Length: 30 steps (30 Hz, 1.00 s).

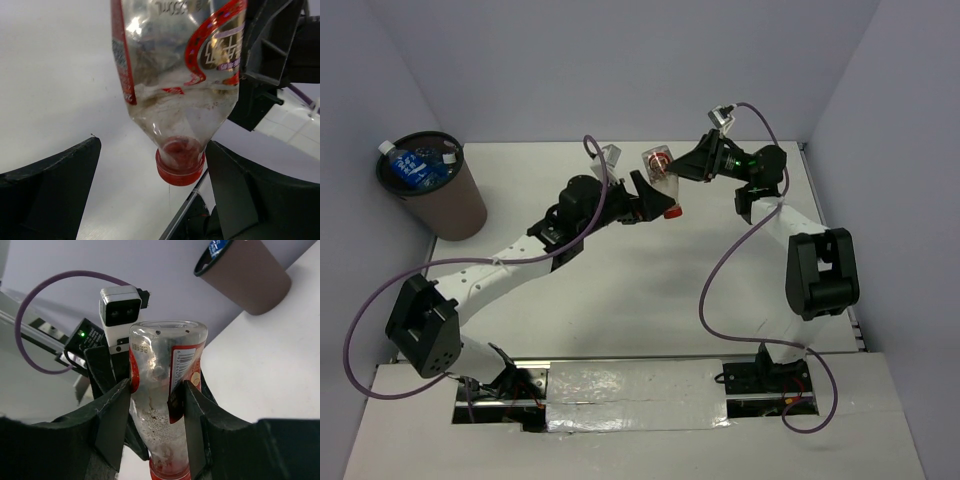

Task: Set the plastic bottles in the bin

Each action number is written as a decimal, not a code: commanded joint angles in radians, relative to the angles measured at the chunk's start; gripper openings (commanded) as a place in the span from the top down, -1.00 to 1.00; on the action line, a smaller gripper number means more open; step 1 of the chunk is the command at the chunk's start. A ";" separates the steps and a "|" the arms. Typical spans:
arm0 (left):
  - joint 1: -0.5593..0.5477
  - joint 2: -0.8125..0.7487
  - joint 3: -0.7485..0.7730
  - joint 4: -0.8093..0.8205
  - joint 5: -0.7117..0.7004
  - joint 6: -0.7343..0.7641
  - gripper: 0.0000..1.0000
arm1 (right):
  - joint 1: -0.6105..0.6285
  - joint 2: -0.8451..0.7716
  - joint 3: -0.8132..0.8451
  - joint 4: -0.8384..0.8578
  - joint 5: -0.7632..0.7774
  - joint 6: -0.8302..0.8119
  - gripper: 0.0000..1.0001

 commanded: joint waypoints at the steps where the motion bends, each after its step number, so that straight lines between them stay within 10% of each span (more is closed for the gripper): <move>1: -0.008 0.025 0.051 0.097 0.030 -0.003 -0.99 | 0.018 0.022 0.026 0.240 0.019 0.214 0.80; 12: -0.011 0.065 0.052 0.196 0.117 -0.057 -0.71 | 0.041 0.015 0.004 0.201 0.031 0.165 0.79; 17: -0.011 0.060 0.037 0.188 0.145 -0.057 -0.01 | 0.044 0.007 0.010 0.157 0.027 0.110 0.74; 21: 0.010 0.031 0.063 0.064 0.143 -0.009 0.69 | 0.042 -0.005 0.023 0.103 0.004 0.041 0.32; 22: 0.024 0.027 0.066 0.041 0.165 0.003 0.87 | 0.042 -0.010 0.026 0.077 -0.010 -0.023 0.11; 24: 0.076 0.008 0.083 -0.061 0.186 0.005 1.00 | 0.042 -0.031 0.052 -0.073 -0.036 -0.220 -0.98; 30: 0.290 -0.145 0.124 -0.371 0.090 0.115 1.00 | 0.039 -0.090 0.301 -1.125 0.100 -1.204 -0.99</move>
